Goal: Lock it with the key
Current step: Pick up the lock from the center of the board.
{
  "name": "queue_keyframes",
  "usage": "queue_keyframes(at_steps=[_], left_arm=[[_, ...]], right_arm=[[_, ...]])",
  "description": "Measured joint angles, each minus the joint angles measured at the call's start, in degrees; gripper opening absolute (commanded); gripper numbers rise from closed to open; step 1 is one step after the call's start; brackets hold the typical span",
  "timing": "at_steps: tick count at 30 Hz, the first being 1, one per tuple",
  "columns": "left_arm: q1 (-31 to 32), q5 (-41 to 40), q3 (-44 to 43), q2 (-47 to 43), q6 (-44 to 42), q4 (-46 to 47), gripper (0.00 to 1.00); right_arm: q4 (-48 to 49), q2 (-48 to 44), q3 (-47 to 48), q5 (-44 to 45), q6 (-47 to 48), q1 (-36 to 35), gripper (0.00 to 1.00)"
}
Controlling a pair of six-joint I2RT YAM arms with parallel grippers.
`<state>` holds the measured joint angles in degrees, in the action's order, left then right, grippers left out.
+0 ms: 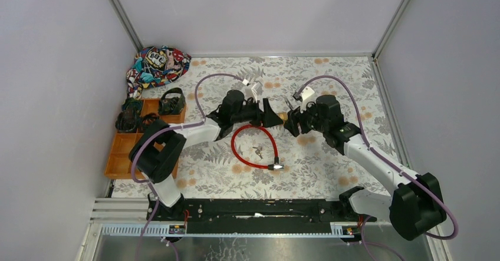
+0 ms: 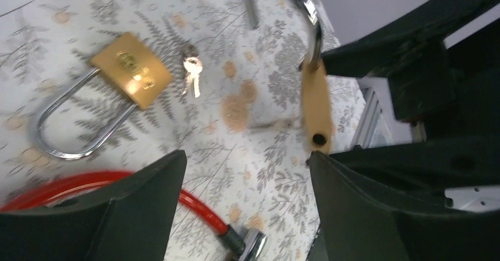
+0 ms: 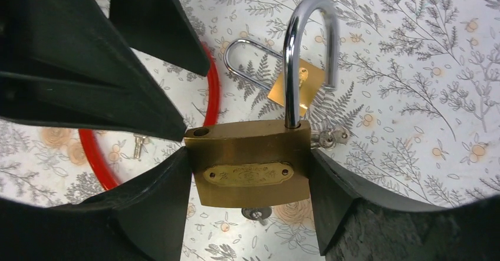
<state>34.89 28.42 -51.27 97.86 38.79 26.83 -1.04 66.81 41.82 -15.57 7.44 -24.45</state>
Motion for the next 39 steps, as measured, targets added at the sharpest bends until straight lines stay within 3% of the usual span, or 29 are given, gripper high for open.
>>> queue_keyframes(at_steps=[9, 22, 26, 30, 32, 37, 38, 39], left_arm=[[0.3, 4.9, -5.9, 2.4, 3.0, 3.6, 0.64], [1.4, 9.2, -5.9, 2.5, 2.5, 3.4, 0.41], [1.5, 10.2, -5.8, 2.2, 2.3, 3.5, 0.03], [1.3, 10.3, -5.5, 2.1, 1.6, 3.2, 0.0], [1.1, 10.6, -5.2, 2.0, 1.4, 3.7, 0.0], [0.7, 11.1, -4.8, 0.8, 1.2, 6.3, 0.0], [0.6, 11.0, -4.8, 0.2, 0.6, 6.9, 0.0], [0.5, 10.9, -4.7, -0.4, 0.0, 7.5, 0.0]], right_arm=[[-0.4, -0.3, -0.3, -0.4, 2.3, -3.3, 0.0], [-0.2, -0.3, 2.5, -0.5, 3.1, -4.5, 0.0], [-0.5, -0.2, 3.1, -0.4, 3.7, -4.8, 0.0], [-1.0, -0.2, 3.5, -0.2, 4.6, -4.9, 0.0], [-1.8, -0.2, 4.4, -0.5, 5.2, -4.8, 0.16], [-5.9, -0.2, 7.8, -0.4, 5.7, -4.8, 0.85], [-6.5, -0.4, 8.8, -0.3, 5.7, -4.8, 0.96], [-6.7, -0.7, 9.6, -0.2, 5.4, -4.8, 0.99]])
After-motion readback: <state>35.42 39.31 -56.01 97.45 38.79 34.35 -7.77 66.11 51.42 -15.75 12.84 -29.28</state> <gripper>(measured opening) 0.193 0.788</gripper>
